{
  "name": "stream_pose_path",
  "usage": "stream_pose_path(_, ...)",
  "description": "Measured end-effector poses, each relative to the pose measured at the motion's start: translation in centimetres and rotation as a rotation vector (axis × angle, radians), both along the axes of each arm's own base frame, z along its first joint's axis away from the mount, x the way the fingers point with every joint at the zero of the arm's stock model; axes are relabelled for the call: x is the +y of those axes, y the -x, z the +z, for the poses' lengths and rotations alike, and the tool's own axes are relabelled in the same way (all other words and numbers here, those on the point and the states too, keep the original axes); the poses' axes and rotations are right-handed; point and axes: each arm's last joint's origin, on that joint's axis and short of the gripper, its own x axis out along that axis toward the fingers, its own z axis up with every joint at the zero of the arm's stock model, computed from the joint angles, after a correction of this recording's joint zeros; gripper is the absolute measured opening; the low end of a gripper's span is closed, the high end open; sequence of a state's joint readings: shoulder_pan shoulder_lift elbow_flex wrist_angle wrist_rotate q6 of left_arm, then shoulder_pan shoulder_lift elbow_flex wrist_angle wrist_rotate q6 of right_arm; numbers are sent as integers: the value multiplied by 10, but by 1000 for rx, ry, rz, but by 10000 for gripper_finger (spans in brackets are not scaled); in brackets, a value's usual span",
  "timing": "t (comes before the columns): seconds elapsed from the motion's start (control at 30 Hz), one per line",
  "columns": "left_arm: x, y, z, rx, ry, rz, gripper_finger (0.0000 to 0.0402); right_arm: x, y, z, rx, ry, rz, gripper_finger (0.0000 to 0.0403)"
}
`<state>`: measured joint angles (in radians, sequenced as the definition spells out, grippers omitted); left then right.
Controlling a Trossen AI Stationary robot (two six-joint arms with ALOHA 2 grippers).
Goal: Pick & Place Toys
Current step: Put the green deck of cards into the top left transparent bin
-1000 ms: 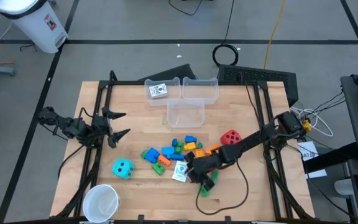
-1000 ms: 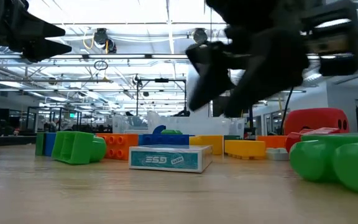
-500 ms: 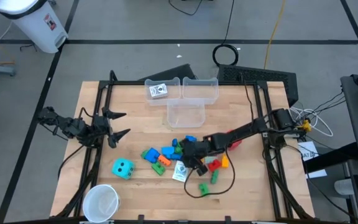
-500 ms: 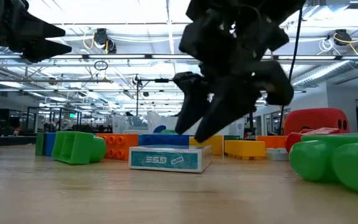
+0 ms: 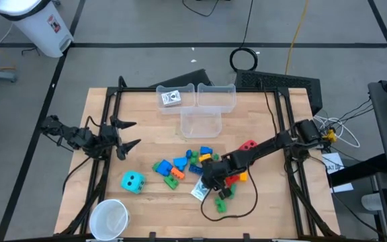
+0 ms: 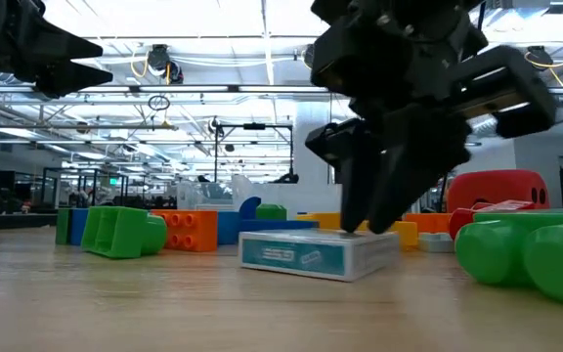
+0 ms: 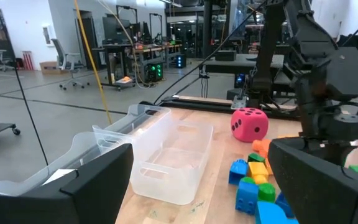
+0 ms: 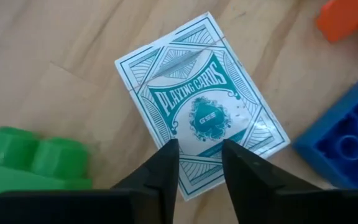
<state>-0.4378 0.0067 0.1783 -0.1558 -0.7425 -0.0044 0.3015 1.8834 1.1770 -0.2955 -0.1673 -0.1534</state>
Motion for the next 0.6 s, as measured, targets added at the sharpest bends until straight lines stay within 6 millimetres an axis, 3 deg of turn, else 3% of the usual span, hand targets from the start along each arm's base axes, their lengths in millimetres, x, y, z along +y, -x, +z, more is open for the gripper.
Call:
stream_pose_path(0.23, 0, 0, 0, 0, 0, 0, 379, 22, 5, 5, -88, 44, 110, 133)
stream_pose_path(0.6, 0, 0, 0, 0, 0, 0, 379, 29, -1, 21, -244, 22, 125, 324)
